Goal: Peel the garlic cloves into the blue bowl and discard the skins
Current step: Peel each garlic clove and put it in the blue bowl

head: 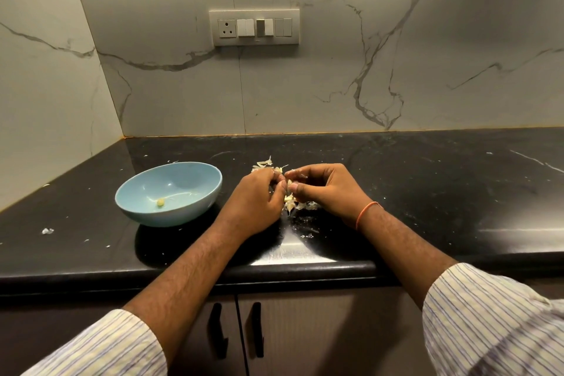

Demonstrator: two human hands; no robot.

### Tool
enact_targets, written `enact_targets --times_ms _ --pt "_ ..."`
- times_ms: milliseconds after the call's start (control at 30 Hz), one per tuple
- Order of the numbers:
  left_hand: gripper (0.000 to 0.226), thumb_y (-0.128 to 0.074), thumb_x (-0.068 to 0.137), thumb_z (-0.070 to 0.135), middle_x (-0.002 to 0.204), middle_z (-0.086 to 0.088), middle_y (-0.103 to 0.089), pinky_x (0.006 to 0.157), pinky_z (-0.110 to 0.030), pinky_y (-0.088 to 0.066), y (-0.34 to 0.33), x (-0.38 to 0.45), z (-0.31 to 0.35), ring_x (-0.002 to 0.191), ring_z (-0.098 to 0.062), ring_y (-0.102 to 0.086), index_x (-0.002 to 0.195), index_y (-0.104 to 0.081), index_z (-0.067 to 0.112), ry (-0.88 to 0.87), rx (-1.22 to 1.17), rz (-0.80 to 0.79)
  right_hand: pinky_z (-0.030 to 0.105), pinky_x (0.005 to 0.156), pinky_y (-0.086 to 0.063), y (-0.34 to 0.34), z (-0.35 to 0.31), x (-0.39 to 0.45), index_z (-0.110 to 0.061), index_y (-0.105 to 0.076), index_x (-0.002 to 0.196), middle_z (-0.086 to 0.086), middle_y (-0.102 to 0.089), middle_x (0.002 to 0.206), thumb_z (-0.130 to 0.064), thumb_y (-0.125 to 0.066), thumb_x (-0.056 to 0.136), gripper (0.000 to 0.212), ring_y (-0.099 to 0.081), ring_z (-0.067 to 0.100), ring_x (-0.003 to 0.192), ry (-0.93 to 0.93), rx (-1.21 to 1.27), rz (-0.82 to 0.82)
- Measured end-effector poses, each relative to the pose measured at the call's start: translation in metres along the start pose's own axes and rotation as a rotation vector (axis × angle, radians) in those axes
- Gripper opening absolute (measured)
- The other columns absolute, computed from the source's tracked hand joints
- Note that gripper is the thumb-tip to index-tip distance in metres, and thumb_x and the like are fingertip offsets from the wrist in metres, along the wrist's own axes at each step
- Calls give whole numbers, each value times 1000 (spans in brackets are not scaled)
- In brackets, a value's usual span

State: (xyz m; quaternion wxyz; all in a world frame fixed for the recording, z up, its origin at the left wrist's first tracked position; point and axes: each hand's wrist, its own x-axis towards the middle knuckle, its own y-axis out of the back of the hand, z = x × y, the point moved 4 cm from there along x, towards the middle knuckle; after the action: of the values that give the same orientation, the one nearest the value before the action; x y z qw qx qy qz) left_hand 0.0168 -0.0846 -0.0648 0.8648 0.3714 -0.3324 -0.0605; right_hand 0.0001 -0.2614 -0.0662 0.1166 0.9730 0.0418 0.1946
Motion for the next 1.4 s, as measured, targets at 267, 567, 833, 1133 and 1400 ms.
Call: enact_targets --times_ms 267,567,833,1133,1400 --pt "14 -78 94 23 92 9 -80 81 -32 -65 9 2 -12 82 -4 -76 107 -82 19 3 -192 60 45 89 -64 3 2 3 -7 -74 114 17 -79 97 -7 -84 87 29 -77 30 91 6 4 52" --pt "14 -85 89 27 85 8 -80 70 -26 -65 9 0 -11 73 -4 -76 100 -83 18 37 -285 43 45 92 -64 2 0 1 -7 -81 108 8 -82 96 -16 -87 84 26 -79 27 97 23 -55 49" --pt "4 -82 90 24 73 6 -77 66 -50 -65 10 -3 -8 67 -28 -74 91 -80 28 50 -264 16 40 82 -63 2 2 2 -6 -83 101 15 -80 87 -13 -87 84 19 -74 21 77 22 -62 57" --pt "6 -80 90 25 73 0 -77 61 -50 -64 10 -2 -7 69 -33 -74 87 -76 28 69 -297 3 36 76 -63 2 0 1 -2 -82 102 19 -79 86 -12 -85 86 19 -72 20 75 34 -41 42" --pt "4 -76 95 16 75 0 -77 51 -22 -58 10 -1 -10 61 -17 -75 95 -77 20 110 -337 32 48 87 -65 4 -3 -1 -2 -80 108 17 -80 94 -9 -80 90 19 -75 43 93 11 4 52"
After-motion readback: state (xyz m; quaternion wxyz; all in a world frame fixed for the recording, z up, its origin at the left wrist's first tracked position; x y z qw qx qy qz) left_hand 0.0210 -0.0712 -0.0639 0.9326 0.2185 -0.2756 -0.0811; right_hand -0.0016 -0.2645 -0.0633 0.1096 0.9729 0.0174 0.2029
